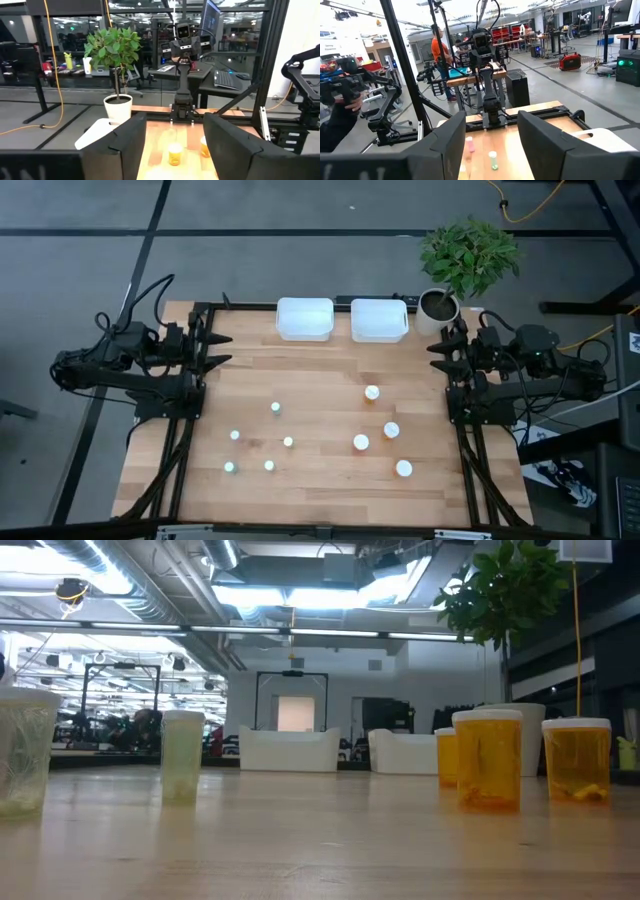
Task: Pick and place medicine bottles into bin by pill shape (circle, oval)
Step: Put the orange capsule bottle into the right white bin
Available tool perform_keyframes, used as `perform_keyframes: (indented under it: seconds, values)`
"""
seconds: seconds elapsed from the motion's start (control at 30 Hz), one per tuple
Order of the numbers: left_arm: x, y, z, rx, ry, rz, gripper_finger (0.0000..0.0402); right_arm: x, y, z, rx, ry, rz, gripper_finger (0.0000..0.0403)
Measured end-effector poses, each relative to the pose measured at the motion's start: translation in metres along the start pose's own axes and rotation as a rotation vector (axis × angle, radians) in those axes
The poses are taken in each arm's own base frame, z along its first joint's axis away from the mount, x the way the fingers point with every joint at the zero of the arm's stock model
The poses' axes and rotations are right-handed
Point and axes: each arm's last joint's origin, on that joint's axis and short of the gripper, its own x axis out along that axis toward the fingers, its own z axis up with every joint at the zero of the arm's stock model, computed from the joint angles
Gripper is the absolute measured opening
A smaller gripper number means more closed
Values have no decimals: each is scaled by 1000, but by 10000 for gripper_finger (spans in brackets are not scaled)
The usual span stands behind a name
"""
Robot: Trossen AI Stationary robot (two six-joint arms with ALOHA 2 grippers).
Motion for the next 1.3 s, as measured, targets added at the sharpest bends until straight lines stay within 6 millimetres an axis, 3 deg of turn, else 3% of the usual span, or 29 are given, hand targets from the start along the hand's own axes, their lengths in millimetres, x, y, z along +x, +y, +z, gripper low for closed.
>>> perform_keyframes:
  seconds: [0.13,0.27,0.5,0.73,1.1,1.3]
  values:
    - [0,0,0,1,0,0,197,13,1,3,-23,61,-3,183]
    - [0,0,0,1,1,0,195,39,-1,-1,-11,287,-48,183]
    - [0,0,0,1,2,0,195,86,-10,-38,94,770,-189,183]
    - [0,0,-1,2,8,0,195,109,-20,-86,123,1149,-300,183]
    - [0,0,-1,3,10,0,195,139,-29,-130,119,1358,-355,183]
    - [0,0,-1,3,10,0,195,146,-33,-143,119,1412,-372,183]
